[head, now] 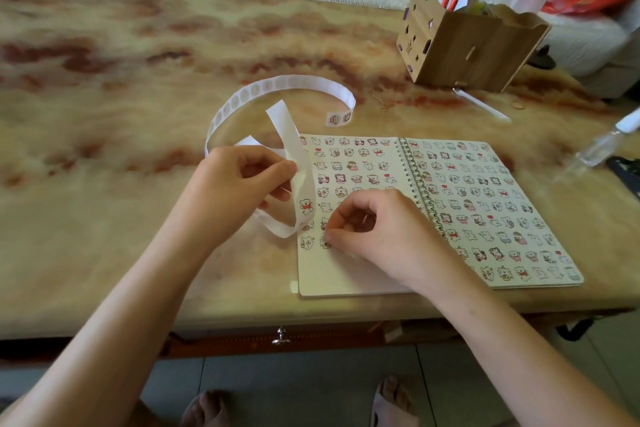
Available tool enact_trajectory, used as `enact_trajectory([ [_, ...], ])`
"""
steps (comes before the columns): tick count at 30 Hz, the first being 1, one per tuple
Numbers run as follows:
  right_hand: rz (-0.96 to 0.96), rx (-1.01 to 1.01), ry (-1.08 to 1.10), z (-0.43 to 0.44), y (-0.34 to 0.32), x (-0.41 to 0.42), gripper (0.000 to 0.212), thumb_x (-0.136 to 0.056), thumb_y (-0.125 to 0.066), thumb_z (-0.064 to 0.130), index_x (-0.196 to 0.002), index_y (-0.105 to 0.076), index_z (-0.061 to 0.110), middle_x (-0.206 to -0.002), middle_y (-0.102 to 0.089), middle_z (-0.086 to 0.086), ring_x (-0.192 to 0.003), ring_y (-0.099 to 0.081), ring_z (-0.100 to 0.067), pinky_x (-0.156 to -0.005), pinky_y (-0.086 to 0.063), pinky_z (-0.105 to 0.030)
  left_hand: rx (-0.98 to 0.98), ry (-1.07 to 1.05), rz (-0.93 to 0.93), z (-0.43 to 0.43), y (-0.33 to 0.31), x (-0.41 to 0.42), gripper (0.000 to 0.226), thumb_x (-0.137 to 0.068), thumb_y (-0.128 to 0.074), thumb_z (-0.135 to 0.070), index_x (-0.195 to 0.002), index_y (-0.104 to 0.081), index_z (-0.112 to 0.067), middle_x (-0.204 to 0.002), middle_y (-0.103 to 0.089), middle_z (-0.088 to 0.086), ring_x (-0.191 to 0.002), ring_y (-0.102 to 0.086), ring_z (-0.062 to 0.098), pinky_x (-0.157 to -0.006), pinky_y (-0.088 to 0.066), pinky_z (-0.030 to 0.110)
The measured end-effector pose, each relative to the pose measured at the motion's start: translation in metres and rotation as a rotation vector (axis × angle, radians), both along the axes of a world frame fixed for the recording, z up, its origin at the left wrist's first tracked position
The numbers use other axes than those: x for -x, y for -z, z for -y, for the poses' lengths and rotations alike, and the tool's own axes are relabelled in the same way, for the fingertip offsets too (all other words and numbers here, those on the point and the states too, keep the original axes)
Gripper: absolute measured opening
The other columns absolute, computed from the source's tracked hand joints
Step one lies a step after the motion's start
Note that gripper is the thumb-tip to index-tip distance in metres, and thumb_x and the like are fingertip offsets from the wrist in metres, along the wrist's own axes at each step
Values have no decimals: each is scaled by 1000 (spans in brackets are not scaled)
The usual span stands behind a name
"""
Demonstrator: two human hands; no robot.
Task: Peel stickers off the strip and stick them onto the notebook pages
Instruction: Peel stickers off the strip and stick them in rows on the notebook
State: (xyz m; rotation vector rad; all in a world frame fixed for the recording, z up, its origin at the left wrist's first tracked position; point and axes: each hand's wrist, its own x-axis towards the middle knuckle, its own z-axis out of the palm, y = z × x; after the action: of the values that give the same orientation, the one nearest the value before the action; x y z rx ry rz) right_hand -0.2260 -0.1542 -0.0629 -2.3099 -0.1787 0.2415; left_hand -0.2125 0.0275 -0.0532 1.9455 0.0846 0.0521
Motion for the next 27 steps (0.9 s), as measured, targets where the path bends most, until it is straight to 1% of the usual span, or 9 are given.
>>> enact_trajectory([
  [5, 10, -1, -14, 2, 2, -1, 10, -75, -78, 26, -77, -69, 22, -68, -65, 5, -55, -49, 2, -59, -40, -20, 3, 1, -1, -1, 1, 0, 14, -87, -64, -20, -79, -73, -13, -69, -73, -2, -54, -62, -2, -54, -47, 8],
  [9, -32, -29, -36, 3, -1, -5, 26, -76, -80, 24, -89, -57, 25, -66, -58, 6, -50, -45, 1, -55, -37, -13, 0, 4, -5, -1, 1, 0, 15, -87, -63, -20, -78, -73, -14, -69, -73, -2, -56, -63, -1, -54, -47, 8],
  [11, -69, -33, -60, 6, -3, -7, 24, -78, -77, 19, -90, -57, 22, -65, -57, 7, -51, -45, 1, -57, -38, -14, 0, 5, -6, -1, 1, 0, 15, -87, -63, -20, -78, -74, -14, -69, -73, -1, -58, -63, -1, -55, -47, 9],
  [14, -113, -59, -77, 9, -4, -10, 20, -81, -73, 12, -92, -58, 20, -63, -55, 8, -52, -45, -2, -63, -38, -24, 10, 3, -8, -1, 2, -1, 14, -87, -64, -20, -78, -73, -14, -69, -73, -1, -58, -63, -1, -55, -48, 10],
  [16, -127, -67, -77, 9, -4, -11, 18, -82, -72, 14, -92, -59, 22, -64, -54, 8, -56, -47, -5, -64, -40, -26, 10, 2, -7, -2, 2, -1, 14, -87, -64, -20, -77, -73, -15, -68, -73, -2, -59, -63, 1, -56, -49, 11],
  [20, -11, 21, -23, 1, 0, -6, 22, -78, -76, 36, -87, -59, 25, -67, -55, 9, -58, -48, -6, -56, -35, -23, 11, 3, -1, -1, 3, -1, 14, -86, -64, -21, -78, -74, -15, -69, -73, 0, -60, -65, 4, -58, -50, 14],
  [23, 32, 84, -20, 0, 1, -5, 17, -82, -72, 33, -88, -58, 25, -69, -54, 9, -60, -48, -4, -55, -33, -21, 11, 4, 1, 0, 3, -1, 14, -86, -64, -21, -77, -74, -17, -68, -73, -1, -59, -64, 3, -58, -50, 14],
  [25, 9, 65, -26, 3, 2, -8, 11, -85, -68, 27, -89, -58, 24, -69, -53, 9, -59, -46, -3, -57, -34, -20, 12, 3, 4, 0, 3, -2, 14, -86, -64, -21, -78, -74, -17, -68, -73, -1, -60, -65, 3, -59, -50, 15],
  [27, -9, 30, -25, 5, 1, -9, 12, -85, -69, 26, -87, -58, 24, -67, -52, 9, -57, -45, -3, -57, -35, -21, 16, 2, 7, 0, 2, -1, 14, -87, -63, -20, -78, -74, -17, -68, -73, -1, -61, -65, 4, -60, -51, 16],
])
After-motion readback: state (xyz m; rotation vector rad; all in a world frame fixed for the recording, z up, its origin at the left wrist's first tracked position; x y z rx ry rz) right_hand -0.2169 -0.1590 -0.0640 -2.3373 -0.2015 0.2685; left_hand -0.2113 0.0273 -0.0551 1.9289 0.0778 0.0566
